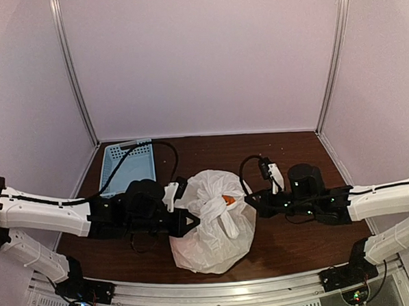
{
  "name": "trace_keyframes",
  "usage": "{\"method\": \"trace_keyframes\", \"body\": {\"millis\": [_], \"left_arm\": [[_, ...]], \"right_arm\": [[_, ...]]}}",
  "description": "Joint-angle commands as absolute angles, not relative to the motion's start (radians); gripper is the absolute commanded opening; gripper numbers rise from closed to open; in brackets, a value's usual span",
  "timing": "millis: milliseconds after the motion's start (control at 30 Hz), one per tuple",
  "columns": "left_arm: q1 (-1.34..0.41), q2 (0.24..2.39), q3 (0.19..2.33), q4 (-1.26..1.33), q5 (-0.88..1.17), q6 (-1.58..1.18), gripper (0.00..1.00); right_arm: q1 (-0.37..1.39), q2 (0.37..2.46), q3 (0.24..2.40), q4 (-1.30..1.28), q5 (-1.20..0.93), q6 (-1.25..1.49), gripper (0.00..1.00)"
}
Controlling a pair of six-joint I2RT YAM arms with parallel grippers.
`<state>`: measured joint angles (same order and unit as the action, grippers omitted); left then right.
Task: Untie the knot of the plastic bag and take out the fruit
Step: Untie the bag handles from the takeout bag.
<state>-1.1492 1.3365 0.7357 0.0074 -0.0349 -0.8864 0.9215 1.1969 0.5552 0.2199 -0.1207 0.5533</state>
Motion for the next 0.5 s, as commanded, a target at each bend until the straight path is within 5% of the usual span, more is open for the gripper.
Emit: {"method": "trace_keyframes", "body": {"millis": [0,400,467], "left_arm": [[-1.135,1.302,0.704,-0.034,-0.074,-0.909,0.0],[-1.123,1.269,0.685,-0.021,-0.051,-0.881,0.0],[-1.124,1.266,0.685,-0.008,-0.036,-0.865,0.0]], "right_arm": [[0.922,1.176,0.537,0.2,-0.066,0.567,0.0],[0.921,1.171,0.54,0.228,-0.117,0.572,0.0],[0.921,1.165,0.546,0.236,-0.144,0.569,0.06]]}}
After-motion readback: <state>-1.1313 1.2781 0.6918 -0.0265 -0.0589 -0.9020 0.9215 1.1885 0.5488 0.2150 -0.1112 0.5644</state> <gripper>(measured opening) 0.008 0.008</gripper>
